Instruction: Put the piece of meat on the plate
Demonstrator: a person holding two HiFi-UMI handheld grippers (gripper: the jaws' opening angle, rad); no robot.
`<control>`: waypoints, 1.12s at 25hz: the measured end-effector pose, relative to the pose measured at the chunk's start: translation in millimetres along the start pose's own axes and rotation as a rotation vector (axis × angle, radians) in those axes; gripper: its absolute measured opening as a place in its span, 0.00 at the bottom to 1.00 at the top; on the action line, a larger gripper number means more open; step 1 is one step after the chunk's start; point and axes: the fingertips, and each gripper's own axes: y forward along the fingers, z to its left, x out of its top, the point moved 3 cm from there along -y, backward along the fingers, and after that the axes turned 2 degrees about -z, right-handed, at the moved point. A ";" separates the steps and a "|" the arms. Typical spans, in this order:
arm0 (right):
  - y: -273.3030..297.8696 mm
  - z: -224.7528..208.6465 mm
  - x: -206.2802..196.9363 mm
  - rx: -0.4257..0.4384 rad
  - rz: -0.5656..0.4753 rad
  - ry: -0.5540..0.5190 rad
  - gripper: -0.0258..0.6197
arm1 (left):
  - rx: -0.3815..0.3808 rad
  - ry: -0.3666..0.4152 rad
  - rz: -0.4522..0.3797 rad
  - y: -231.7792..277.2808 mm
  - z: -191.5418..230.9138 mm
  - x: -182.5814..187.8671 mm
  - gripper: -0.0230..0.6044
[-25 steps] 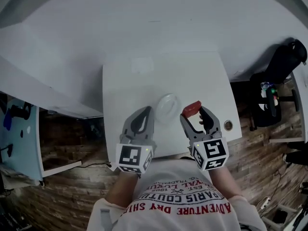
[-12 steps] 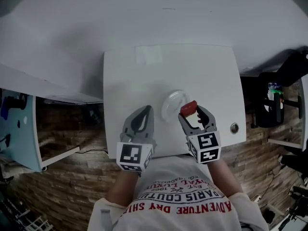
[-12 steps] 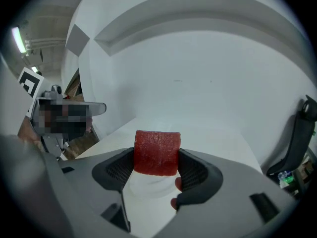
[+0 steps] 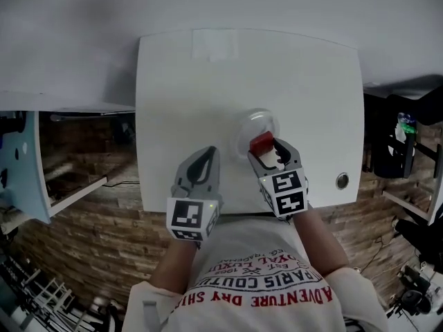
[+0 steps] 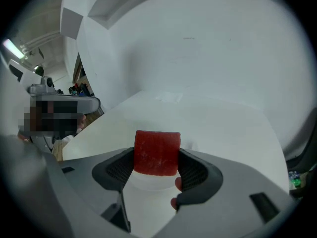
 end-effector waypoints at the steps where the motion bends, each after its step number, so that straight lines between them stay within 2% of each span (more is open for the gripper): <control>1: 5.3 -0.3 -2.3 0.009 0.014 -0.006 0.48 | 0.004 -0.006 0.011 0.4 0.2 -4.3 0.05; 5: 24.7 3.3 -11.6 0.037 0.076 -0.072 0.48 | 0.021 -0.024 0.033 -0.9 2.1 -15.7 0.05; 11: 40.9 4.9 -24.2 0.020 0.160 -0.142 0.48 | 0.032 -0.031 0.056 -2.5 6.7 -26.1 0.05; 22: 47.2 8.6 -20.4 0.029 0.141 -0.105 0.47 | 0.002 -0.015 0.048 2.6 5.8 -19.3 0.05; 28: 30.0 9.2 -4.1 0.017 0.073 -0.036 0.47 | -0.014 -0.005 0.027 5.4 1.1 -7.9 0.05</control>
